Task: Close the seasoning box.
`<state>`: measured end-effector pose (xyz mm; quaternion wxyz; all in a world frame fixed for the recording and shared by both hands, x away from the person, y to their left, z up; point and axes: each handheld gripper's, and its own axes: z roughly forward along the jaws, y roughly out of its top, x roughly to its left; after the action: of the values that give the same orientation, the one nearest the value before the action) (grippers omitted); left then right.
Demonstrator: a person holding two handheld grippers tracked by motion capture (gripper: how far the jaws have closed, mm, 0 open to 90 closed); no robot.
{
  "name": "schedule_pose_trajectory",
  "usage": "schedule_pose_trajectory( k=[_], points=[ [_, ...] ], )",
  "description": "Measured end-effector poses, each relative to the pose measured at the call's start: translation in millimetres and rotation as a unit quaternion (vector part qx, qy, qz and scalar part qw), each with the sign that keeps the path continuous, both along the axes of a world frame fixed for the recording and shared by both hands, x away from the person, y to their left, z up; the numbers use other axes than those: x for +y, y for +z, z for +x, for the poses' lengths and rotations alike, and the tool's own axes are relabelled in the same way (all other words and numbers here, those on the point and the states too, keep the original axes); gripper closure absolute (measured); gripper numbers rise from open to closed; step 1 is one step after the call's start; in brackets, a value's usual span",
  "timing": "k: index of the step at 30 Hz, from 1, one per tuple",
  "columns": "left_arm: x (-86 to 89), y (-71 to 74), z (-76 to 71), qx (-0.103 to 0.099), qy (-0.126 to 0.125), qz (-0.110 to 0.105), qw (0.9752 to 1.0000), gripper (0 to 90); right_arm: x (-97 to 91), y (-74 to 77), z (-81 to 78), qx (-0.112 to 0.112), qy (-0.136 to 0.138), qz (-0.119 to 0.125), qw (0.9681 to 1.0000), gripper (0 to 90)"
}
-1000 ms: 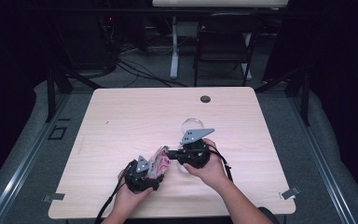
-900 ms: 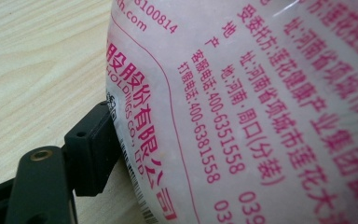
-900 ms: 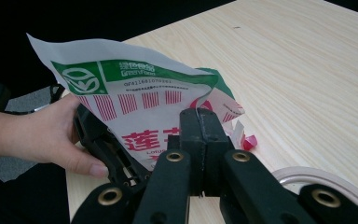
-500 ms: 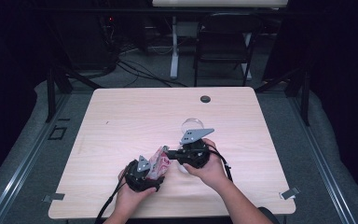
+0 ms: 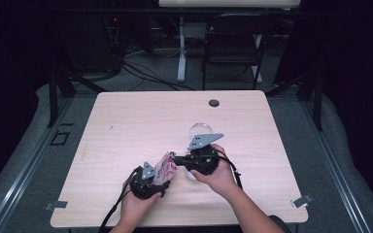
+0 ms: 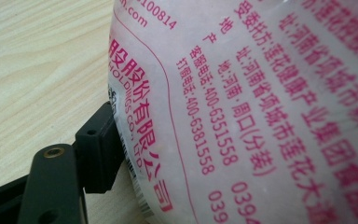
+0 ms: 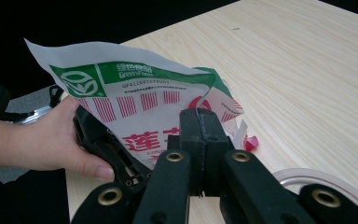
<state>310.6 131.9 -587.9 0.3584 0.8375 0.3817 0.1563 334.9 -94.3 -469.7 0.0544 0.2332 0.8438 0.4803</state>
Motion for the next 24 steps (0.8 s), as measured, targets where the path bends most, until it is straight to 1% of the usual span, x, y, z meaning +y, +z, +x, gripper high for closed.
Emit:
schedule_pose_trajectory(
  k=[10,11,12,16,20,24],
  points=[
    [0.0,0.0,-0.4,-0.002,0.002,0.0,1.0,31.0,0.2,0.0,0.0,0.0,0.0,0.001,1.0,90.0],
    [0.3,0.2,-0.6,-0.004,0.0,0.0,1.0,32.5,0.2,0.0,0.0,0.0,0.0,0.001,1.0,90.0],
    [0.9,0.4,-0.6,-0.004,-0.004,-0.001,1.0,35.9,0.2,0.1,0.1,0.0,0.0,0.001,1.0,90.0],
    [1.3,0.4,-1.0,-0.006,0.003,-0.005,1.0,42.3,-0.1,0.4,-0.1,-0.001,-0.002,0.004,1.0,90.0],
    [1.9,0.3,-1.2,-0.009,0.006,-0.008,0.9999,47.3,-0.8,0.8,0.0,-0.001,-0.002,0.004,1.0,90.0],
    [2.9,0.7,-1.5,-0.011,0.008,-0.006,0.9999,50.9,-0.9,0.9,-0.1,-0.001,-0.001,0.004,1.0,90.0]
  ],
)
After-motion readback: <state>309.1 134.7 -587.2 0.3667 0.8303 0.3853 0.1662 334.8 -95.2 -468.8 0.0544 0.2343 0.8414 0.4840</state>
